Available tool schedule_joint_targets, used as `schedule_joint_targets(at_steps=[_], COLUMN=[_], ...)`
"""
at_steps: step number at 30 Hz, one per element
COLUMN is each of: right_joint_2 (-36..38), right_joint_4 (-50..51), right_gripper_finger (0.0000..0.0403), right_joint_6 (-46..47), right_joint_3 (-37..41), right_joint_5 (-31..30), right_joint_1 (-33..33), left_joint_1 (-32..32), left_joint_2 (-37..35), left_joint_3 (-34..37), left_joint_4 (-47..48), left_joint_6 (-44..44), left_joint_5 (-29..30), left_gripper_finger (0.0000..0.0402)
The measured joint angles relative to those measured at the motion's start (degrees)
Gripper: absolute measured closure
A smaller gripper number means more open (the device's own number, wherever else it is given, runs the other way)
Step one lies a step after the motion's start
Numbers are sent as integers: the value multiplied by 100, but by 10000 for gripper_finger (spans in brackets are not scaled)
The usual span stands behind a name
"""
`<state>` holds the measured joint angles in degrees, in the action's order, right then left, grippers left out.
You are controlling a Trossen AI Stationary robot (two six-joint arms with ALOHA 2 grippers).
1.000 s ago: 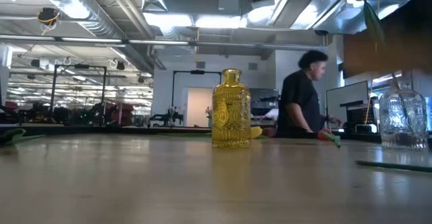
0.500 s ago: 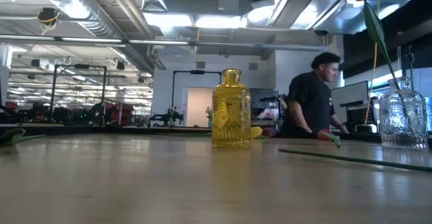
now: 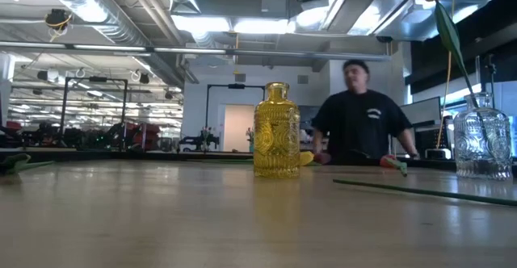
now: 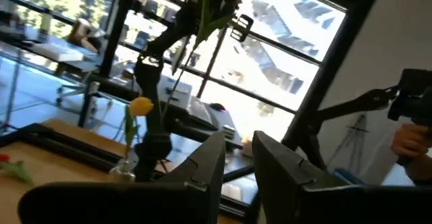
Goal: Sort flowers into vase by color
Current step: Put the white tulip into the transparent vase
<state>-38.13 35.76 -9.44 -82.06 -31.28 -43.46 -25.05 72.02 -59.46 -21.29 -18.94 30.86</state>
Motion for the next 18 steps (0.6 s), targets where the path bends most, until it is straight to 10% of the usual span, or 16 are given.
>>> schedule_joint_targets(at_steps=[18], right_joint_2=[2857], right_joint_4=[-922], right_gripper_finger=[401], right_joint_6=[-290], right_joint_3=[3290], right_joint_5=[-615], right_joint_1=[-2], left_joint_1=[641], left_joint_2=[185], left_joint_3=[2], left_joint_4=[-289], left_joint_6=[-306], left_joint_5=[327], left_gripper_finger=[328])
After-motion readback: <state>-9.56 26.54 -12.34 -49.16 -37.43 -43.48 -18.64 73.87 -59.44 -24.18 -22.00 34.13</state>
